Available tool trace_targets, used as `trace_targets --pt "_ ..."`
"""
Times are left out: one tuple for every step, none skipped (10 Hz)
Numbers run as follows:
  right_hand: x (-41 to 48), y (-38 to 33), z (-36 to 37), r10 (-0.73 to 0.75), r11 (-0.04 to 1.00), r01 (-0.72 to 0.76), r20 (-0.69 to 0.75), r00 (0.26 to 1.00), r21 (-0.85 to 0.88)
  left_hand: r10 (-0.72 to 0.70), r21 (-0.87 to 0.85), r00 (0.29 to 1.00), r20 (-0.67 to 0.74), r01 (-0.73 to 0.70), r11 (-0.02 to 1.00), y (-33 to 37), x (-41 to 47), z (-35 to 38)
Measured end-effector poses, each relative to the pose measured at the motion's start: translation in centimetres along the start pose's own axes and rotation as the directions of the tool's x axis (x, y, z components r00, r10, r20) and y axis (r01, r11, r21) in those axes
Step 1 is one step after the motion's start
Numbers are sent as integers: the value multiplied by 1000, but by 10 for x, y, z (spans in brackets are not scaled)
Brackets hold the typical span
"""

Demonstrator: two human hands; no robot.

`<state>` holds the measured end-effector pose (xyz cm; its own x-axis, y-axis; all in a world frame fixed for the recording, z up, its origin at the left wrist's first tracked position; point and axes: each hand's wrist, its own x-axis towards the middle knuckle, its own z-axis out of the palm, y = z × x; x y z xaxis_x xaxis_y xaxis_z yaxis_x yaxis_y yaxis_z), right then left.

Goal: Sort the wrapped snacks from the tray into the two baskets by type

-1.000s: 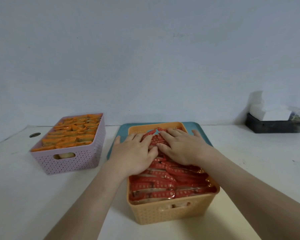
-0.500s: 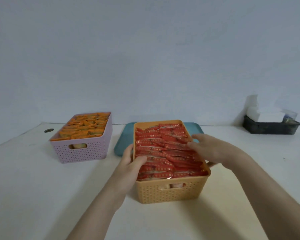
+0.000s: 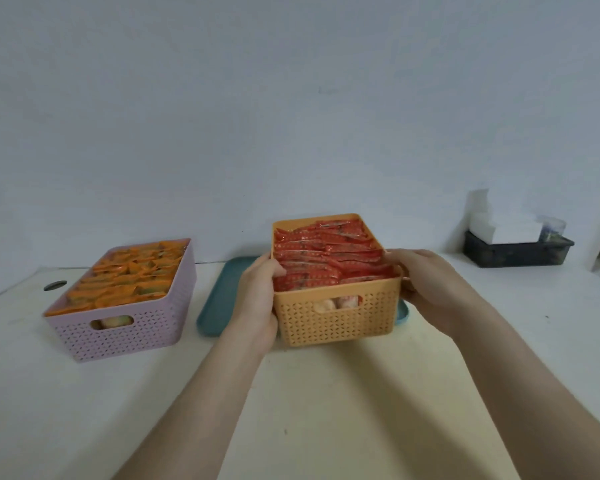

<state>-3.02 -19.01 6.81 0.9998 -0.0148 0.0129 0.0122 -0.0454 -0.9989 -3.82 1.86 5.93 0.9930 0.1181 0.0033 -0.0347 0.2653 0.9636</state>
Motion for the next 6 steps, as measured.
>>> trace_targets --pt "20 5 -3 25 999 -22 -79 997 44 12 22 1000 17 -12 1000 -7 27 12" --pt "42 14 -6 38 999 -39 -160 986 -6 4 10 999 34 -4 1000 -17 52 23" --pt "56 26 -8 35 997 -49 -205 978 -63 -23 16 999 40 22 1000 -32 71 32" --pt "65 36 -10 6 996 -25 -232 973 -81 -20 18 998 55 19 1000 -46 86 38" --pt "72 38 -10 -23 989 -19 -279 960 -146 -6 71 998 60 2 998 -53 95 40" --pt "80 46 -9 -66 971 -28 -379 923 -236 34 174 999 22 -38 984 -56 98 41"
